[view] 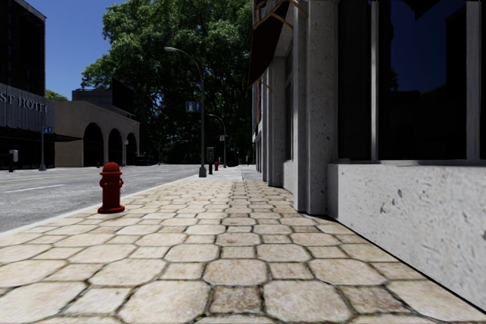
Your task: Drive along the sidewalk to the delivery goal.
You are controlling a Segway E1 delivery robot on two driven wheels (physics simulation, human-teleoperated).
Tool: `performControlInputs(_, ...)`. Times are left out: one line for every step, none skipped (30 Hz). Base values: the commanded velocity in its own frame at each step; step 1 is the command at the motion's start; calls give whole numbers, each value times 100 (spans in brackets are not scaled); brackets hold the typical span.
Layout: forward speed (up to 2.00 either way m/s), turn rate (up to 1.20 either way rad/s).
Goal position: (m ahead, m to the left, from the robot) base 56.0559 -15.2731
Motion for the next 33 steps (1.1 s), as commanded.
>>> performControlInputs(200,0)
performControlInputs(200,0)
performControlInputs(200,0)
performControlInputs(200,0)
performControlInputs(200,0)
performControlInputs(200,0)
performControlInputs(200,0)
performControlInputs(200,0)
performControlInputs(200,0)
performControlInputs(200,0)
performControlInputs(200,0)
performControlInputs(200,0)
performControlInputs(200,0)
performControlInputs(200,0)
performControlInputs(200,0)
performControlInputs(200,0)
performControlInputs(200,0)
performControlInputs(200,0)
performControlInputs(200,0)
performControlInputs(200,0)
performControlInputs(200,0)
performControlInputs(200,0)
performControlInputs(200,0)
performControlInputs(200,0)
performControlInputs(200,0)
performControlInputs(200,0)
performControlInputs(200,0)
performControlInputs(200,0)
performControlInputs(200,0)
performControlInputs(200,0)
performControlInputs(200,0)
performControlInputs(200,0)
performControlInputs(200,0)
